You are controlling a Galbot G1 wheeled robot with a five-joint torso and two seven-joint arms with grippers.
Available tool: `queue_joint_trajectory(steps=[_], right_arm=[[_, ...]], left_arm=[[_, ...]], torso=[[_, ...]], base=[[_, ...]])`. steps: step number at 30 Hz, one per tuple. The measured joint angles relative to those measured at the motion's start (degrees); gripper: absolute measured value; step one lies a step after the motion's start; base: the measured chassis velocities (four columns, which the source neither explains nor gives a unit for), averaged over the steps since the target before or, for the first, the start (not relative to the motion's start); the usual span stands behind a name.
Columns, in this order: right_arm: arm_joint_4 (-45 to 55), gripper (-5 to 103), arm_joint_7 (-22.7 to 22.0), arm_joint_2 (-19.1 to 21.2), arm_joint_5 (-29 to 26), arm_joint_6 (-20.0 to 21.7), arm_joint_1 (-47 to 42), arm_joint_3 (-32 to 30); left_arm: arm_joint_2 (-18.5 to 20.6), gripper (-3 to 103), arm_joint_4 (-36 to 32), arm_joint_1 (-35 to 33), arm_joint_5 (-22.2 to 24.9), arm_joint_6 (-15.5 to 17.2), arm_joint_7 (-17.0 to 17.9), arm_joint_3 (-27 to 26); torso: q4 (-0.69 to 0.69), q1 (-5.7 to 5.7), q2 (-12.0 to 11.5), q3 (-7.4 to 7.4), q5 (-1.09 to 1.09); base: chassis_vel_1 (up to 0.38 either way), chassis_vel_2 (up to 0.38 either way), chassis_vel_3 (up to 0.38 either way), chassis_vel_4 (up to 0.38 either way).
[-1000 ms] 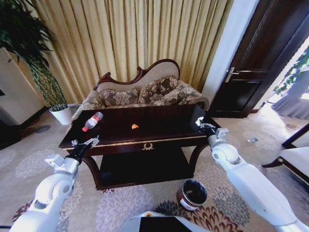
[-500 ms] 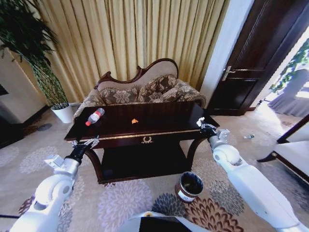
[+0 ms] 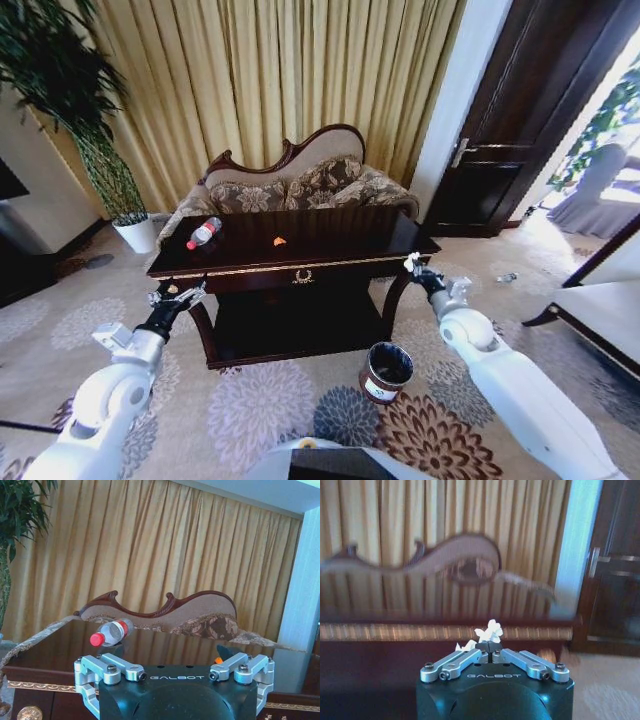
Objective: Move to the front of the table and place the trash on the table into the trash bin.
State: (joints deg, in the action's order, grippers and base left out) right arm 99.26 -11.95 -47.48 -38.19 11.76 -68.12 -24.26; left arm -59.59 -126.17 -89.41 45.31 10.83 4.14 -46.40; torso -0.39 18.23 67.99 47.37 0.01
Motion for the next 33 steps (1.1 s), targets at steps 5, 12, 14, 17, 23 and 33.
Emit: queue_joint_trajectory(steps=[5,12,14,17,23,33], right_arm=[[-6.54,0,5.08,-1.51,5.89,2.53,-5.74,-2.15],[-15.32,0,4.80,-7.54,12.56,1.05,-6.57,-3.01],[-17.35,0,4.16,-8.79,13.92,-0.15,-5.86,-2.88],[-22.31,0,2.96,-11.91,16.98,-2.56,-3.68,-2.50],[-23.81,0,2.61,-13.93,17.82,-2.24,-2.79,-1.68],[-23.15,20,2.04,-15.89,18.93,-1.73,-2.88,-0.01]], left_arm=[[-0.57,100,-0.35,-0.51,-0.43,-0.18,0.00,-0.14],[-0.70,100,-0.66,-0.68,-0.60,-0.26,0.07,-0.16],[-0.74,100,-0.70,-0.78,-0.61,-0.27,0.09,-0.18],[-0.77,100,-0.95,-1.26,-0.66,-0.29,0.10,-0.30],[-0.61,100,-1.11,-1.60,-0.66,-0.30,0.12,-0.66],[-0.89,100,-1.11,-1.67,-0.68,-0.31,0.16,-0.49]], torso=[[-0.03,-0.04,0.02,-0.02,0.00],[-0.02,-0.04,0.03,-0.02,0.02],[-0.01,-0.04,0.02,-0.02,0.01],[0.01,-0.04,0.02,-0.02,0.00],[0.00,-0.04,0.02,-0.02,0.00],[-0.01,-0.04,0.02,-0.02,-0.01]], base=[[0.000,0.000,0.000,0.000],[0.000,0.000,0.000,0.000],[0.000,0.000,0.000,0.000],[0.000,0.000,0.000,0.000],[0.000,0.000,0.000,0.000],[0.000,0.000,0.000,0.000]])
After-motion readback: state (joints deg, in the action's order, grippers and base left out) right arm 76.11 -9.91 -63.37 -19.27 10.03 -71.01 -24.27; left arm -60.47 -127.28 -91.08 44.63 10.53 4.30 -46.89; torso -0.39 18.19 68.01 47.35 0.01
